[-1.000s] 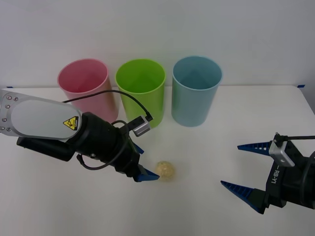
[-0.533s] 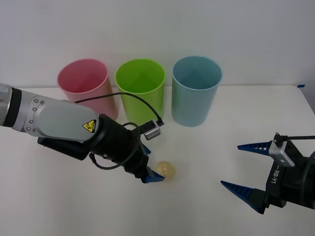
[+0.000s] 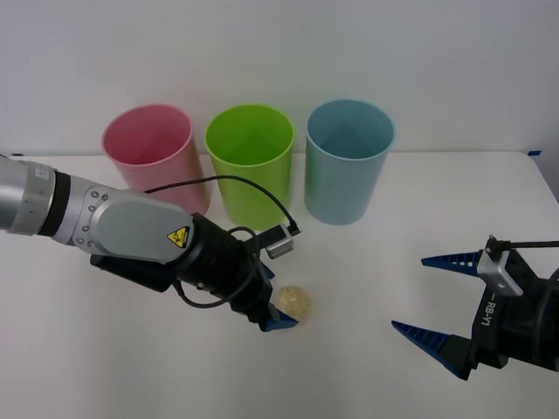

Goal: Put cans in the blue bin and PET bottles in the pink bin and trash in the green bin.

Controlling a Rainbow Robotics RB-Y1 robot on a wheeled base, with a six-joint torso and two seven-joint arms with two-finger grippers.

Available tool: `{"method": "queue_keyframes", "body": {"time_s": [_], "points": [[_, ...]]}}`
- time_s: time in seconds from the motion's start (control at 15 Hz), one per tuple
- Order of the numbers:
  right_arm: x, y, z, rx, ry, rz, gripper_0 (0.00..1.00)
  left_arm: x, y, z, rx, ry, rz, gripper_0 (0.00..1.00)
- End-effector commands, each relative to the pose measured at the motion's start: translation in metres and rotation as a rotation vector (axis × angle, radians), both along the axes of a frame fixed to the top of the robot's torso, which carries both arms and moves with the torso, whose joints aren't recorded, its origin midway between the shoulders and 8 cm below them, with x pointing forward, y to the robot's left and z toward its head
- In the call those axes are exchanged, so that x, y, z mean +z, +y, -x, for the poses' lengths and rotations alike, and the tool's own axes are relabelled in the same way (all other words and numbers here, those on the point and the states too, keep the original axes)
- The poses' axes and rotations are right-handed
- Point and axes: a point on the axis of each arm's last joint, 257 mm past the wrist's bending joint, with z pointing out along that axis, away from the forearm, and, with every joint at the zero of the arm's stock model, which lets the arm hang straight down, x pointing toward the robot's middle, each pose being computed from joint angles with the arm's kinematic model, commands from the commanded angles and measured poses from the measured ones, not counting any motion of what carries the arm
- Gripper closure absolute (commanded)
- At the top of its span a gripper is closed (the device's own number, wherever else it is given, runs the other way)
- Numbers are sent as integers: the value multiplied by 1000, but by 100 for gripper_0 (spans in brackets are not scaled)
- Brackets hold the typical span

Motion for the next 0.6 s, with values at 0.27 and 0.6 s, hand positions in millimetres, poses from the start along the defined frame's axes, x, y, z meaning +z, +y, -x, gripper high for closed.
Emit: {"method": "queue_keyframes", "body": {"time_s": [0.27, 0.6], "points": [[0, 0, 0, 0, 0, 0, 0, -18, -18, -5, -3, -14, 8, 0], [0, 0, 0, 0, 0, 0, 0, -22, -22, -5, -4, -14, 9, 0]]}}
